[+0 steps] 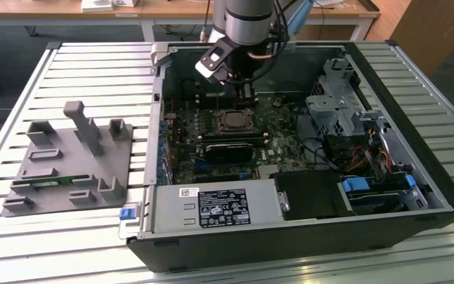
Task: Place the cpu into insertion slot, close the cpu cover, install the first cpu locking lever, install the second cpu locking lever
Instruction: 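Install the first cpu locking lever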
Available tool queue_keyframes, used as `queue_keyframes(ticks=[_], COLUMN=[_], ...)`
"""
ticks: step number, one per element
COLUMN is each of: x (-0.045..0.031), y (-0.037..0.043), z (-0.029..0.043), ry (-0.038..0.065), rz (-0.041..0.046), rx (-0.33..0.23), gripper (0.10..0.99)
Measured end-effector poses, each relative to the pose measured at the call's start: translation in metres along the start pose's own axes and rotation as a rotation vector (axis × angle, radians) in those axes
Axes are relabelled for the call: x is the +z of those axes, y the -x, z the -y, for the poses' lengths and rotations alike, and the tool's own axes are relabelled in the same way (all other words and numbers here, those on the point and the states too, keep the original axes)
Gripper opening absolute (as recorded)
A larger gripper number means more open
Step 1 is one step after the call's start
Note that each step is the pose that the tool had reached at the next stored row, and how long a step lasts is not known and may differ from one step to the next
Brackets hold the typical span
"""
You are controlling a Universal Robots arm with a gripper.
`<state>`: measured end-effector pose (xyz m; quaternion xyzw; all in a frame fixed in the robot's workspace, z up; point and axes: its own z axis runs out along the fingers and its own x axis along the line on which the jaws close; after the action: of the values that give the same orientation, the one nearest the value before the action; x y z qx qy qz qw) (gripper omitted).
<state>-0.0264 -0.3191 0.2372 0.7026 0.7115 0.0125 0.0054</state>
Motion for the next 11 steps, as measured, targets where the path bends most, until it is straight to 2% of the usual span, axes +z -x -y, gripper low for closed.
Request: queue_keyframes(ticks=[11], x=[-0.0001], y=[-0.0001], z=[0.0084], ry=[0.0], rz=[0.0], rx=[0.0], gripper=[0.106])
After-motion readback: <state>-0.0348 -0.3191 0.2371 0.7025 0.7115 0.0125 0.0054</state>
